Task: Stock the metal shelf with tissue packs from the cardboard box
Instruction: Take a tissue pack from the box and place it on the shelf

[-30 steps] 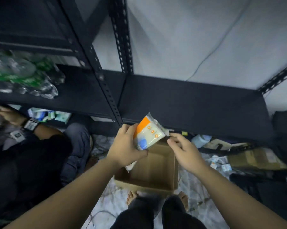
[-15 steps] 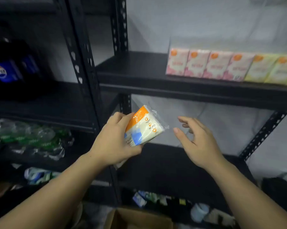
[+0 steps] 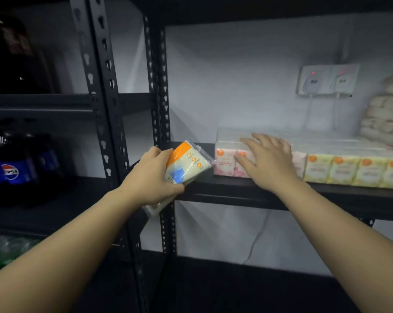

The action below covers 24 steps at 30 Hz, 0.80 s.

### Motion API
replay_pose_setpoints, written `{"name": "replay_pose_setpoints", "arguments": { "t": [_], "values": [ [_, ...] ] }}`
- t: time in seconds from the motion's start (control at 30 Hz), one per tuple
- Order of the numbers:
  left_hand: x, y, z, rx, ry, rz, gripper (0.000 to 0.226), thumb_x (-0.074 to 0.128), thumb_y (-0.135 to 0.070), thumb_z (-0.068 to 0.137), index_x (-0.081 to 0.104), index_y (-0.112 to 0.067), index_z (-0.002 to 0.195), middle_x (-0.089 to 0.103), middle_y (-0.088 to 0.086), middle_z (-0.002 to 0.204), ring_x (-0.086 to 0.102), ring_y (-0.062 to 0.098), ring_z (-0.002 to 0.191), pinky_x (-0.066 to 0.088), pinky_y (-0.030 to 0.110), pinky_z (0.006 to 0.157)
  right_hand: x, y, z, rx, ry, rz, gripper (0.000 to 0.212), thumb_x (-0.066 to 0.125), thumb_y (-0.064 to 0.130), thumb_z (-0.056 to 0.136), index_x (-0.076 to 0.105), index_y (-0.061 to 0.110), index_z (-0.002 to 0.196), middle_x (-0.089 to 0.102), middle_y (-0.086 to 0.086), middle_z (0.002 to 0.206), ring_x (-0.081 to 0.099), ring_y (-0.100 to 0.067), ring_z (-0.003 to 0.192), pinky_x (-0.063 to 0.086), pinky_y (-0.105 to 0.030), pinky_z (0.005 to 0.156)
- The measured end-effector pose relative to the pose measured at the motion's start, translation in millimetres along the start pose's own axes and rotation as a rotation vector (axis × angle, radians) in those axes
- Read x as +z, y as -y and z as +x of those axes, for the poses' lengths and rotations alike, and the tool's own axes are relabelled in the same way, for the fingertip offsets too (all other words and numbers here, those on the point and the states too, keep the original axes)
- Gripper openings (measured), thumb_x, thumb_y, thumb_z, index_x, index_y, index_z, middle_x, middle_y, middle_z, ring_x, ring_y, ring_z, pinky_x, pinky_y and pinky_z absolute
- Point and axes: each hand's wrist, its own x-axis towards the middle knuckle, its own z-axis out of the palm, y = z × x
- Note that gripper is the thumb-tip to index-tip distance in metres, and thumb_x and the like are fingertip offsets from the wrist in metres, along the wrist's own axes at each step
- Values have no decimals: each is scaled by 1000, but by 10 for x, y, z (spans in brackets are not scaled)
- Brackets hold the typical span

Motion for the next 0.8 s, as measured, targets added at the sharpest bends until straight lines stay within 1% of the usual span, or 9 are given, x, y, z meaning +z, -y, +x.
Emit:
{"name": "replay_pose_setpoints", "arguments": {
  "t": [0.1, 0.2, 0.3, 0.37, 0.47, 0.5, 0.57, 0.63, 0.8],
  "values": [
    [35, 67, 177, -24, -4, -13, 103, 79, -55, 70, 31, -24, 155, 45, -6, 136, 47, 15, 124, 50, 39, 101, 60, -7, 9, 0, -12, -65, 57, 26, 67, 102, 57, 38, 139, 59, 9, 143, 50, -20, 131, 31, -45, 107],
    [30, 102, 358, -34, -2, -7, 88, 80, -53, 70, 39, -27, 144, 49, -7, 131, 48, 14, 116, 52, 40, 96, 85, -8, -20, 14, -35, -56, 57, 26, 66, 102, 58, 37, 139, 60, 10, 142, 51, -19, 130, 32, -44, 105],
    [-7, 143, 543, -21, 68, 42, 75, 78, -53, 77, 46, -30, 140, 52, -5, 127, 52, 17, 112, 49, 35, 91, 106, -21, -29, 16, -35, -47, 56, 28, 65, 102, 57, 37, 140, 59, 9, 143, 50, -19, 131, 32, -44, 107],
    [-26, 195, 610, 12, 167, 77, 66, 75, -59, 83, 53, -34, 140, 53, -5, 134, 53, 18, 118, 46, 33, 95, 117, -28, -36, 14, -41, -54, 56, 28, 65, 102, 56, 36, 141, 59, 9, 144, 50, -19, 132, 31, -44, 108],
    [-28, 252, 605, 53, 265, 119, 61, 65, -69, 87, 59, -40, 140, 46, -4, 148, 43, 18, 137, 42, 39, 111, 146, -44, -42, 17, -52, -58, 58, 28, 66, 102, 56, 36, 142, 58, 8, 145, 50, -19, 133, 30, -44, 109],
    [-23, 253, 596, 64, 250, 163, 62, 61, -72, 87, 59, -41, 141, 47, -4, 146, 42, 17, 136, 43, 41, 110, 157, -46, -43, 19, -60, -58, 57, 29, 66, 102, 57, 35, 142, 59, 8, 145, 50, -20, 132, 29, -44, 109],
    [-11, 232, 593, 72, 212, 264, 61, 55, -76, 88, 59, -45, 140, 53, -6, 136, 46, 16, 127, 49, 41, 102, 177, -51, -45, 22, -70, -61, 55, 31, 65, 103, 57, 35, 141, 59, 8, 144, 50, -20, 132, 28, -43, 109],
    [-7, 220, 621, 56, 248, 256, 56, 53, -73, 92, 58, -45, 140, 54, -7, 131, 50, 16, 121, 50, 40, 97, 193, -60, -47, 23, -77, -58, 55, 31, 65, 103, 58, 35, 140, 60, 7, 143, 50, -20, 131, 28, -43, 108],
    [-16, 348, 774, 92, 388, 141, 51, 54, -53, 102, 48, -40, 151, 50, -6, 148, 48, 18, 133, 41, 38, 110, 193, -55, -61, 21, -73, -59, 59, 28, 67, 100, 59, 36, 139, 60, 9, 142, 50, -19, 130, 26, -41, 108]
  ]
}}
